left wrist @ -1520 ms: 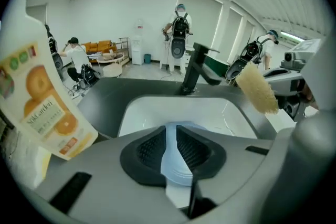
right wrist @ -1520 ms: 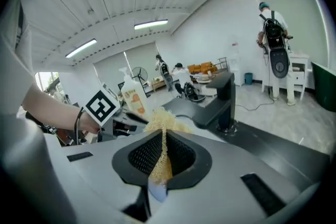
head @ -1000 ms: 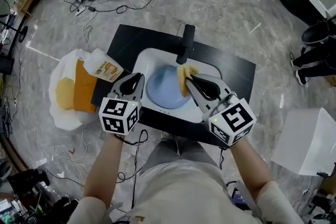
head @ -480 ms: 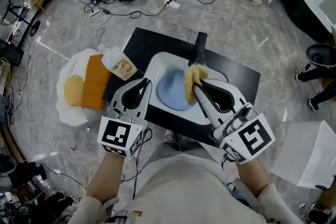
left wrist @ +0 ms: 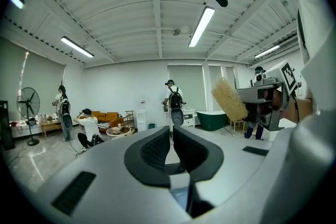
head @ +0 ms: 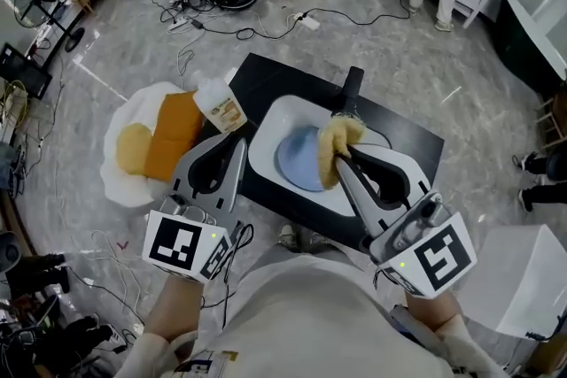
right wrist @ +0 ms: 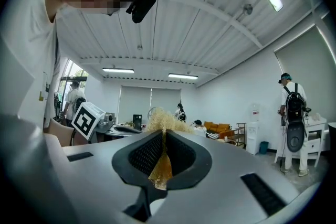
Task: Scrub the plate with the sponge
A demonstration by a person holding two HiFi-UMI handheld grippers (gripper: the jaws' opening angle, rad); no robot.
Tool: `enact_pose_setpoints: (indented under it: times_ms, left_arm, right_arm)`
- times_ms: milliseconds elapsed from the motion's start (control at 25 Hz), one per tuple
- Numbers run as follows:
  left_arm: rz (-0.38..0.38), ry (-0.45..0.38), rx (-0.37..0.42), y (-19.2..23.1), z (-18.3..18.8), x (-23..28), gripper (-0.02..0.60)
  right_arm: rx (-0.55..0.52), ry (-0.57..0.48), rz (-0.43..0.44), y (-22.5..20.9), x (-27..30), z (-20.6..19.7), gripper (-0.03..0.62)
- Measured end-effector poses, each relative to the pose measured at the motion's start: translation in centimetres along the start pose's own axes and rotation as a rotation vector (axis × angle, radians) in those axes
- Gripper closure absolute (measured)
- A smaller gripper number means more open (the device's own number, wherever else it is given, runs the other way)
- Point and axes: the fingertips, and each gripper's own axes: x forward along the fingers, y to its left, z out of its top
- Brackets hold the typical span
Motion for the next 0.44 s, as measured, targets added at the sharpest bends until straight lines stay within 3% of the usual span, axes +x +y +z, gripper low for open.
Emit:
enact_pose_setpoints:
  times_ms: [440]
  left_arm:
    - [0.028, -0.03, 0.105, 0.5, 3.8, -0.9, 0.545]
  right_arm:
    - [-0.05, 0.007, 0.008, -0.4, 1.3, 1.7, 0.548]
